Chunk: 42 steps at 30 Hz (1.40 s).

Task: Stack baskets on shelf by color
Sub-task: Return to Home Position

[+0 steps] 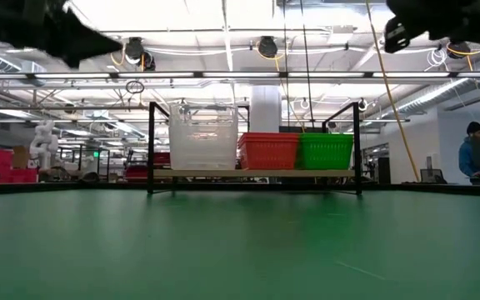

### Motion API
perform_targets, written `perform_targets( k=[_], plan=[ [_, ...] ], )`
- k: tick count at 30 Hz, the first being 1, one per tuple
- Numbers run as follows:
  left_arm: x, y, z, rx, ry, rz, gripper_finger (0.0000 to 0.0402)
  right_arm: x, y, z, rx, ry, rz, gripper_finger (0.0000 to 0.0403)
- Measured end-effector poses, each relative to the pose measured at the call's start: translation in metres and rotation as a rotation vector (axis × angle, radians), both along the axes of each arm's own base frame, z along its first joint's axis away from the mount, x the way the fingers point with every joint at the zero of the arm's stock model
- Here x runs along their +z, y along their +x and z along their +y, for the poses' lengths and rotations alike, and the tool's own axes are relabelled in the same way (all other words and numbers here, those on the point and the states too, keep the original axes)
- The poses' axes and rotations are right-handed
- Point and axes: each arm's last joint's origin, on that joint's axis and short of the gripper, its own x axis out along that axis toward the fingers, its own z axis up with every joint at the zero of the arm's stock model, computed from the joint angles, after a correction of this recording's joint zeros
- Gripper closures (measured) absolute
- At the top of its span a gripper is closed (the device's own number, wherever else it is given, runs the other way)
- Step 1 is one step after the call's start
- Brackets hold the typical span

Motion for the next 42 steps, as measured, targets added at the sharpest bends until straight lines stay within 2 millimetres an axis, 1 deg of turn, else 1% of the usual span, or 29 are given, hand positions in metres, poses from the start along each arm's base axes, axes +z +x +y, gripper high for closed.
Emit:
perform_targets(
  k=[2, 4, 8, 10, 13, 18, 21, 26, 29, 32, 35, 38, 42],
  plan=[
    [-0.013, -0.003, 0.001, 0.003, -0.022, 0.007, 0.0364, -0.007, -0.005, 0.001, 0.001, -0.017, -0.048, 0.0391],
    [-0.021, -0.006, 0.001, 0.006, -0.038, 0.001, 0.0364, -0.017, -0.008, 0.002, 0.000, -0.006, -0.091, 0.0392],
    [-0.020, -0.012, 0.003, 0.016, -0.059, -0.050, 0.0364, -0.040, -0.011, 0.002, 0.011, 0.072, -0.141, 0.0392],
    [-0.018, -0.014, 0.003, 0.016, -0.064, -0.074, 0.0364, -0.052, -0.011, 0.002, 0.011, 0.072, -0.149, 0.0392],
    [-0.019, -0.016, 0.003, 0.016, -0.060, -0.059, 0.0364, -0.051, -0.012, 0.002, 0.000, 0.034, -0.192, 0.0392],
    [-0.024, -0.015, 0.003, 0.017, -0.066, -0.041, 0.0364, -0.059, -0.010, 0.002, 0.008, 0.053, -0.102, 0.0392],
    [-0.036, -0.014, 0.003, 0.018, -0.069, -0.028, 0.0364, -0.059, -0.010, 0.002, 0.008, 0.045, -0.105, 0.0392],
    [-0.056, -0.012, 0.003, 0.019, -0.076, -0.073, 0.0364, -0.057, -0.011, 0.002, 0.007, 0.021, -0.139, 0.0392],
    [-0.063, -0.012, 0.003, 0.035, -0.093, -0.065, 0.0364, -0.056, -0.011, 0.002, 0.009, 0.034, -0.141, 0.0392],
    [-0.076, -0.013, 0.003, 0.039, -0.139, -0.008, 0.0364, -0.060, -0.010, 0.002, 0.009, 0.055, -0.096, 0.0392],
    [-0.085, -0.014, 0.003, 0.054, -0.193, 0.059, 0.0364, -0.063, -0.010, 0.002, 0.005, 0.031, -0.068, 0.0392],
    [-0.087, -0.014, 0.004, 0.070, -0.224, 0.067, 0.0364, -0.063, -0.010, 0.002, 0.001, -0.013, -0.083, 0.0392],
    [-0.083, -0.014, 0.003, 0.053, -0.180, 0.046, 0.0364, -0.060, -0.010, 0.002, 0.000, -0.019, -0.120, 0.0392]
  ],
)
